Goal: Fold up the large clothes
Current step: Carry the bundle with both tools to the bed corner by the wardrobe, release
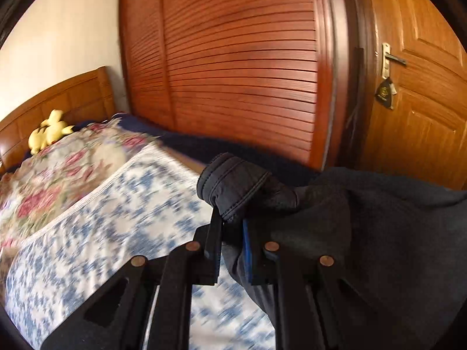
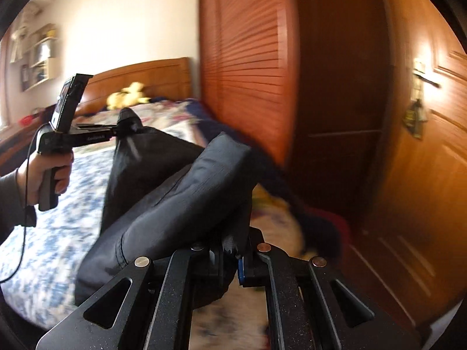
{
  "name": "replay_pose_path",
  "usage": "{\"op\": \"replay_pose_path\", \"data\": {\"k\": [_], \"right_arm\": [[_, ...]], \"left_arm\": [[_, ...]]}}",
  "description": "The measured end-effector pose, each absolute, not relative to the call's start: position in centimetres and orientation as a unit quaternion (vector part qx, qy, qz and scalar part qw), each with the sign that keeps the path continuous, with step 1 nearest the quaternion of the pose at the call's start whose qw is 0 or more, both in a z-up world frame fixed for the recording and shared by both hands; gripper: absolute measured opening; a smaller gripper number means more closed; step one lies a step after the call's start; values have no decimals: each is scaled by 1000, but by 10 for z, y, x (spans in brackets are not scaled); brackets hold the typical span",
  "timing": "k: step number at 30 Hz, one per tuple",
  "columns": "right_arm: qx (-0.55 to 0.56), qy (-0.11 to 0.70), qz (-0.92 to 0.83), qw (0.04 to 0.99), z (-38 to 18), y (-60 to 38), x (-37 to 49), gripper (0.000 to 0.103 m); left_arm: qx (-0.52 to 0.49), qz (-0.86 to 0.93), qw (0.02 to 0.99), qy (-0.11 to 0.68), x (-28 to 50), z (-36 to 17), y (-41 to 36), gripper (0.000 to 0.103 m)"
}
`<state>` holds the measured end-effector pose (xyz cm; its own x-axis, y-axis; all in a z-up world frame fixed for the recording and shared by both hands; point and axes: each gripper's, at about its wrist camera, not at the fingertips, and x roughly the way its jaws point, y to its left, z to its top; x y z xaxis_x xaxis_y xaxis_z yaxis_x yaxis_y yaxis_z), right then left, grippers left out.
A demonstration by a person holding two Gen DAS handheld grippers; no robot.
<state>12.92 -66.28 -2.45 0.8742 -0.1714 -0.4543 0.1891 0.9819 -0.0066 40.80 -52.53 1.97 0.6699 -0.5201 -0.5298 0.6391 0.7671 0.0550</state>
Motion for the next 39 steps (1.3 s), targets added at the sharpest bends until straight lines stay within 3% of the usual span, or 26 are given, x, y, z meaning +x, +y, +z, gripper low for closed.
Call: {"op": "replay_pose_path", "data": {"k": [8,11,13,14,27,30,39], "right_arm": [[43,279,-155,947,-60,-703,105,5],[58,288,-173,940,-64,-710,100,16],[61,279,-191,939,-59,-711,90,34],[61,274,-193,940,-57,-712,86,37],[4,226,-187,956,-4,-675,85,38],[14,251,-152,956,-16,-667,107,38],[56,348,-168,921,-89,-706,152,42]], "left_arm": [[143,-323,899,259,394,15,-555,16],[150,-327,895,264,384,15,-541,19],[167,-323,896,254,372,14,-532,20],[171,-325,897,246,366,14,-528,20],[129,-368,889,239,283,26,-436,40],[115,-376,892,224,258,32,-417,53],[86,-385,896,203,209,54,-368,54]]}}
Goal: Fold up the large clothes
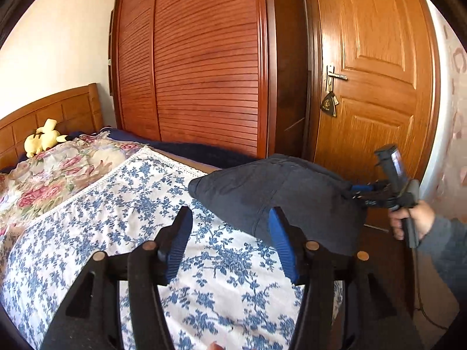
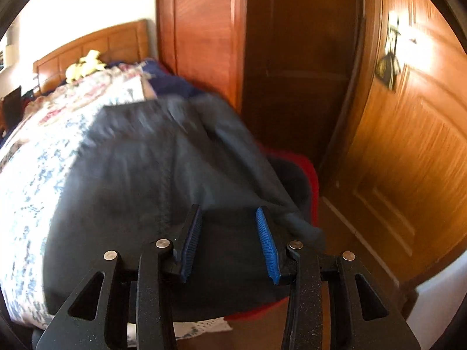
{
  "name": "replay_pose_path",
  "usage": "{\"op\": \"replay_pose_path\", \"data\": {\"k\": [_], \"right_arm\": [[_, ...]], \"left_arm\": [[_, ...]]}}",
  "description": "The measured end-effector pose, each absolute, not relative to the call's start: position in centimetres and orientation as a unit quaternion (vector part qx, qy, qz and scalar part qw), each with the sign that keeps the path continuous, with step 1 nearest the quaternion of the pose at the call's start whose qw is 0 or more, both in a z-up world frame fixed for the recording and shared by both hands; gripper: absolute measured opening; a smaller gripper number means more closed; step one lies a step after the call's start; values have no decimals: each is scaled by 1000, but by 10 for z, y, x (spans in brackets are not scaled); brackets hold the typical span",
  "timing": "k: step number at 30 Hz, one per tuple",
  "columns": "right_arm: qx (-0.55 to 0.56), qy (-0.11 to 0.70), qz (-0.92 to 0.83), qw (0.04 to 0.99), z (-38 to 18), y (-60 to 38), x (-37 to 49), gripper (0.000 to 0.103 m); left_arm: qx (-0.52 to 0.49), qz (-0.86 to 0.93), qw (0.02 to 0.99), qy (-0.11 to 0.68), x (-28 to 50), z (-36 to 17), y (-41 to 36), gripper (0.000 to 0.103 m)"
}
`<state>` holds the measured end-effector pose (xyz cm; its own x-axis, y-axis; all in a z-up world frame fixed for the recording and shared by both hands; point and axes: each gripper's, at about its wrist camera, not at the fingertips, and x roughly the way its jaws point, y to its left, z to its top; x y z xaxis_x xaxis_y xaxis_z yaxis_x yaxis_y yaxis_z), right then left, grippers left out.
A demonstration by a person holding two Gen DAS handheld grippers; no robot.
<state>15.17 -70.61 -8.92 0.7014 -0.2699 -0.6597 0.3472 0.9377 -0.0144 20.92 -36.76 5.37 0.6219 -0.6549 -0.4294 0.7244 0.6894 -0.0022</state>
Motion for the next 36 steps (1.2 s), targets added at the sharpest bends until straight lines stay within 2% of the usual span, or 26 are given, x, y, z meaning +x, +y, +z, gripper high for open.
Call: {"op": "replay_pose_path", "data": {"k": [6,14,16,28,36], "right_arm": [[50,355,-187,915,-91,-706,151,47],[25,331,-201,921,-55,-672,136,52],[17,321,-194,927,-45,-656,132,58],[14,304,-57,951,-46,-507,132,79],[5,302,21,953,-60,-405,142,82]], "left_arm": [[86,-367,906,194,189,62,-339,55],[82,-340,917,191,172,67,-298,56],[79,-336,917,199,170,64,-287,56],[62,-254,930,257,154,20,-211,56],[48,-190,939,283,136,-10,-157,56]]}}
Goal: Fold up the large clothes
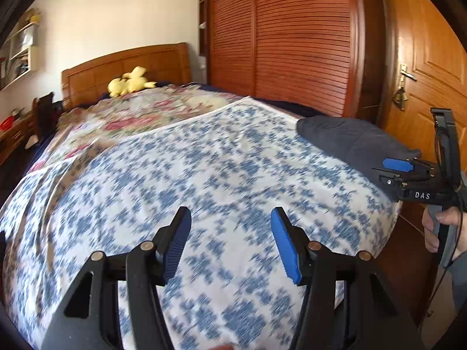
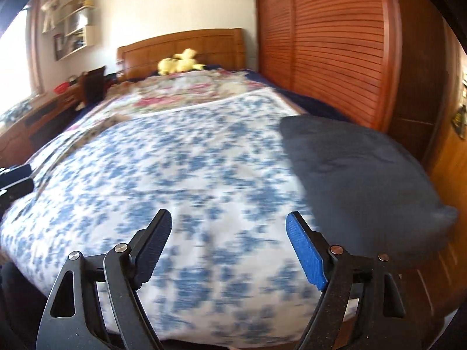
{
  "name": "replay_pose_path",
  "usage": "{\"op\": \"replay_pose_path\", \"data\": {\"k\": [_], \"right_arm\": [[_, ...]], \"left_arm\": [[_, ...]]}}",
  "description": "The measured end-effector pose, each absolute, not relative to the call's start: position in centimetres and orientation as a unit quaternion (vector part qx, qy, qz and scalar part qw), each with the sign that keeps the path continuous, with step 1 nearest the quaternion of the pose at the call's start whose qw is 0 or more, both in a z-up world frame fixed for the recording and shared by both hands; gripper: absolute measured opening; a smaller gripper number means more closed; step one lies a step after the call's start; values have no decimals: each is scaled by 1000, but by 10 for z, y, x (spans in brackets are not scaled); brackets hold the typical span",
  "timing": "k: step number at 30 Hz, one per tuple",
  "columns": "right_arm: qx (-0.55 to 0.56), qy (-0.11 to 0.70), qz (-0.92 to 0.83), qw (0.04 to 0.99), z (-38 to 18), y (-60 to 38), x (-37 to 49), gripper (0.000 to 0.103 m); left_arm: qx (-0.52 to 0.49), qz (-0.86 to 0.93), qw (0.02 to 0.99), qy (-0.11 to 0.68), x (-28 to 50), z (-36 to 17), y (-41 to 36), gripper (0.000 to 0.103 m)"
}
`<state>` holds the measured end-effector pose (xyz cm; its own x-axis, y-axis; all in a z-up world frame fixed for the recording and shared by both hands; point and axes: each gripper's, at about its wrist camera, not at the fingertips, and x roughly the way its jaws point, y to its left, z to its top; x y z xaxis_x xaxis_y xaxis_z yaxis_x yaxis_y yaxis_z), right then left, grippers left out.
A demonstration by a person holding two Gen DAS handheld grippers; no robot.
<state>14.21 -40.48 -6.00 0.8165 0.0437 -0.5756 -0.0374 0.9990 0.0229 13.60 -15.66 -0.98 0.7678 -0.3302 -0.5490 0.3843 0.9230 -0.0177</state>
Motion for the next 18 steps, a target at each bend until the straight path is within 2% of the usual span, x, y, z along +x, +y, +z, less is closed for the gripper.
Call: {"op": "replay_pose_path", "data": {"k": [18], "right_arm": [[-4,293,130,947,-63,-266,110,82]], "left_arm": [[7,-68,953,295,69,-16,-50,56]]}}
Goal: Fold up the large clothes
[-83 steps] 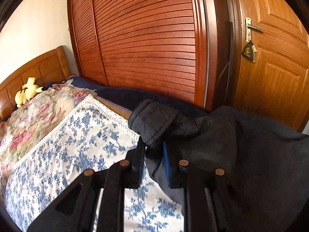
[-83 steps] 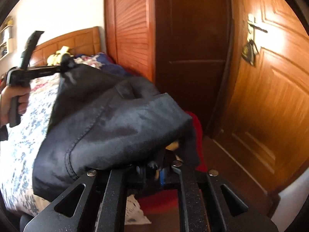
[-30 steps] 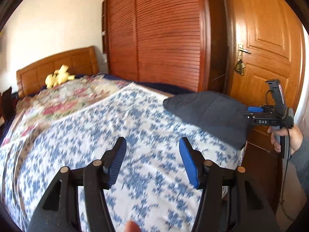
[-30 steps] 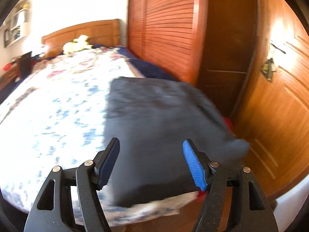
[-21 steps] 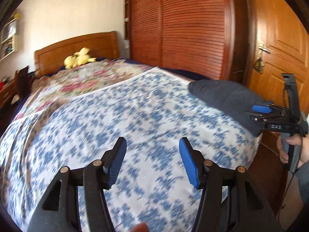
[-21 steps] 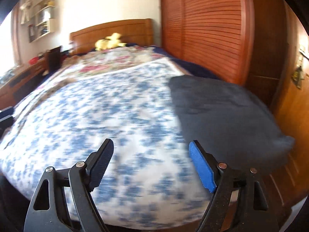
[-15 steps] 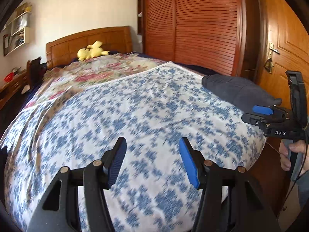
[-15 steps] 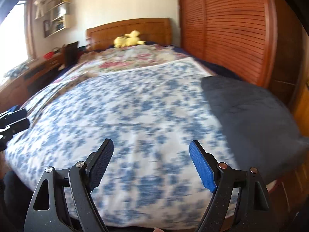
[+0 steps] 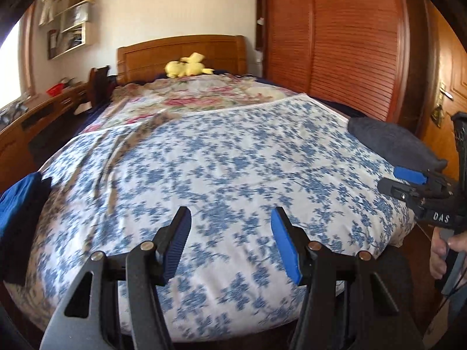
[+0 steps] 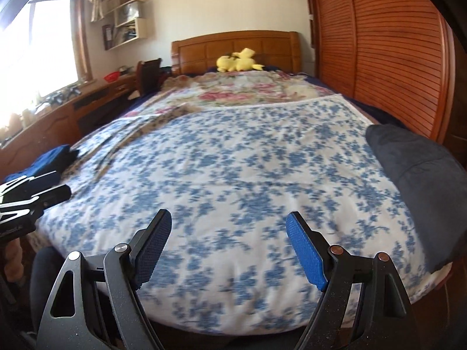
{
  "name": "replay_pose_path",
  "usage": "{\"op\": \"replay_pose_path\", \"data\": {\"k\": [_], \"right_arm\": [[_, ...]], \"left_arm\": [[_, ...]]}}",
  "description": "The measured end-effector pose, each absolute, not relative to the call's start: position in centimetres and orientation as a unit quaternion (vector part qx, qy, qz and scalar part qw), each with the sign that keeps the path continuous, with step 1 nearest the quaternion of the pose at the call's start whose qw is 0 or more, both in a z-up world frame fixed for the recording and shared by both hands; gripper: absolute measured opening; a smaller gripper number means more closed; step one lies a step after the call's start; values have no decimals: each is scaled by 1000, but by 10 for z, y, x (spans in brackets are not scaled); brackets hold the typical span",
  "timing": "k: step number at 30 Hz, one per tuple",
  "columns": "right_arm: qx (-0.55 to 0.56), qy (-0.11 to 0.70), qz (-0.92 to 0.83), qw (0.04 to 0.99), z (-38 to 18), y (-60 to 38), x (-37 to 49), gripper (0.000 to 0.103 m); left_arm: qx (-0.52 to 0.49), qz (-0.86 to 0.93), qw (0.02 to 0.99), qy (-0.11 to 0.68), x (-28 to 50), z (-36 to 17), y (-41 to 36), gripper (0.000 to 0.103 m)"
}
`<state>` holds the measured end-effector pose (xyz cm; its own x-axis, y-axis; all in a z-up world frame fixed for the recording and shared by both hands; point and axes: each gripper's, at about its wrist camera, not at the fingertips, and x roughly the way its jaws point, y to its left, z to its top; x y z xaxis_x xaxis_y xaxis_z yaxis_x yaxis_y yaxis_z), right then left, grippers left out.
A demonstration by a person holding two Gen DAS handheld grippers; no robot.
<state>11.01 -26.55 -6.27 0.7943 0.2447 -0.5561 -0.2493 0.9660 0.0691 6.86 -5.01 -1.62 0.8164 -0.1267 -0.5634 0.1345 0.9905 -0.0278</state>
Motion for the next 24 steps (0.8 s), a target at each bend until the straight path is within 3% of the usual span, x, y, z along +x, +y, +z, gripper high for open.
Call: {"op": "replay_pose_path", "data": {"k": [24], "right_arm": [[-12,197,171,965,1,-194,63,82]], "left_arm": [[-24,-11,978,205,13,30,4,56]]}}
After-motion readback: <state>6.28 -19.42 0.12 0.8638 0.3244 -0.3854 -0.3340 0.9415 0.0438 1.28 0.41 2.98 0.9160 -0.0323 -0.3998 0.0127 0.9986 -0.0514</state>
